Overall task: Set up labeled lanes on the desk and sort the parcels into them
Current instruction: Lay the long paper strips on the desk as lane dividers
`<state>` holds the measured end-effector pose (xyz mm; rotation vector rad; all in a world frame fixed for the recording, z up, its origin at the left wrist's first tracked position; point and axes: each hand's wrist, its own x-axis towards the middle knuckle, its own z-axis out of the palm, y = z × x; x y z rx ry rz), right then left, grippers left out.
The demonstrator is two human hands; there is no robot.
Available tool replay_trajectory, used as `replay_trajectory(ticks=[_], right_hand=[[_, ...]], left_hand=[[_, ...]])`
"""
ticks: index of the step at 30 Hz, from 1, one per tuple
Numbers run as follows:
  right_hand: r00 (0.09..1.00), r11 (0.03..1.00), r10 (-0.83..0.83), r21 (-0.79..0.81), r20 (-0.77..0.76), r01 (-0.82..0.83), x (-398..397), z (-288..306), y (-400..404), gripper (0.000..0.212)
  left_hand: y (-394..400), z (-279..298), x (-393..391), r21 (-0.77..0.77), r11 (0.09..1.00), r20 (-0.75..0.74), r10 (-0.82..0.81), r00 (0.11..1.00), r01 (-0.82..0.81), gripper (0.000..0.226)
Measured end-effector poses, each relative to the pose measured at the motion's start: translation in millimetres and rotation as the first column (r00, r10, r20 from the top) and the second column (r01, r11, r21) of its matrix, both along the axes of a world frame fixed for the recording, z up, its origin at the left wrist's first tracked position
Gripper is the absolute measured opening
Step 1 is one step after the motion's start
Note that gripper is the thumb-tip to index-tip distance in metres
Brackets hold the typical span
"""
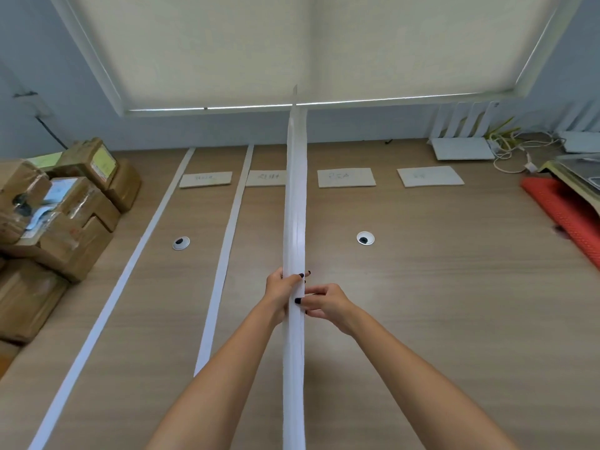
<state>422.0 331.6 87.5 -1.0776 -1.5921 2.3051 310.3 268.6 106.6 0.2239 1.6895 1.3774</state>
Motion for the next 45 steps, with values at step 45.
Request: replay_trajectory(ticks=[45], right_hand=[[0.737,0.837,-0.081,0.447,0.671,-0.316,-21,-61,90,0.043]], left_hand=[[44,-6,-36,0.022,1.0,-0.297,-0.002,0.955,0.009,0.022]])
